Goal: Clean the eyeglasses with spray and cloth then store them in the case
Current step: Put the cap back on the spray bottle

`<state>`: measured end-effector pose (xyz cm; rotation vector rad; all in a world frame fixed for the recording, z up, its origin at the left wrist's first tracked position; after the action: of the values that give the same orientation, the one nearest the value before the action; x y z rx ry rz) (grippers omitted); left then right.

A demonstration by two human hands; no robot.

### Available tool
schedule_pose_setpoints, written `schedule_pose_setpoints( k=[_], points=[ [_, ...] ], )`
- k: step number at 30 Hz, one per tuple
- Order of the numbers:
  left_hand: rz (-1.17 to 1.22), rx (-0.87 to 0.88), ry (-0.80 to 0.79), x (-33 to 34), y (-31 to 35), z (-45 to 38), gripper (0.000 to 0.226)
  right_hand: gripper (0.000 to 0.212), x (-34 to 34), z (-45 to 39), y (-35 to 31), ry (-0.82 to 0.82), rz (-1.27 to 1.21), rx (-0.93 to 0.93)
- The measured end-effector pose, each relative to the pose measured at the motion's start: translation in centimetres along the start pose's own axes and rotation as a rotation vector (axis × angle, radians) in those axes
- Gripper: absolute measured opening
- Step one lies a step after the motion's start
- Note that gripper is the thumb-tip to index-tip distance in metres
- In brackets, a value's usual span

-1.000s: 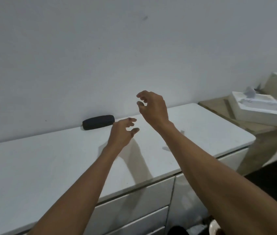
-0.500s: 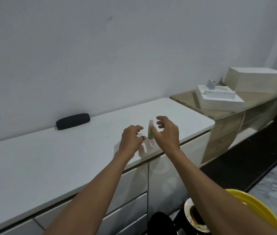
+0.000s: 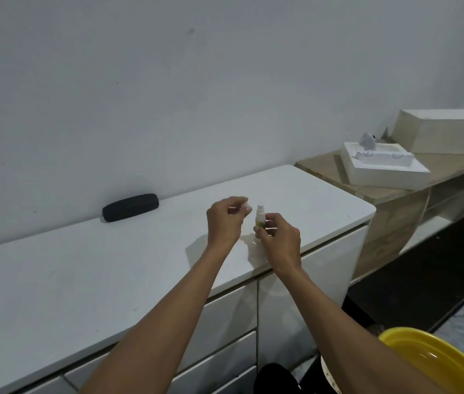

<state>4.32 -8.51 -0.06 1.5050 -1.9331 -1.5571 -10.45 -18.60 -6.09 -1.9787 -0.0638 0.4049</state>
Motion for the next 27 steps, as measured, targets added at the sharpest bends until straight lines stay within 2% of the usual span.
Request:
schedule_pose_setpoints(
  k=[6, 10, 17, 23, 27],
  points=[
    [0.062, 0.067, -0.067, 1.2, 3.2, -0.9, 0.021, 0.022, -0.3, -0.3, 0.6, 0.011, -0.028, 0.021],
    [0.109, 0.07, -0.003, 0.8, 3.1, -0.8, 0.021, 0.027, -0.1, -0.5, 0.5, -0.005, 0.002, 0.005],
    [0.013, 0.107, -0.158, 2.7, 3.0, -0.5, 0.022, 0.025, 0.0, -0.5, 0.6, -0.015, -0.011, -0.004],
    [-0.01, 0.138, -0.187, 2.8, 2.8, -0.5, 0.019, 0.024, 0.2, -0.5, 0.6, -0.031, -0.041, -0.003],
    [0.011, 0.114, -0.174, 2.6, 2.7, -0.3, 0.03, 0.022, 0.0, -0.5, 0.7, -0.046, -0.052, -0.002]
  ],
)
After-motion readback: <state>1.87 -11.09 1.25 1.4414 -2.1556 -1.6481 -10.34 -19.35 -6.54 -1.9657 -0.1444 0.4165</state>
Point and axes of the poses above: each hand's wrist, its own z-axis away from the middle knuckle, its own x-axis out of the palm, y = z × x, the point moved 10 cm from there along -z, towards the middle knuckle, and after that the axes turned 9 degrees about -z, right-handed, at the moved point
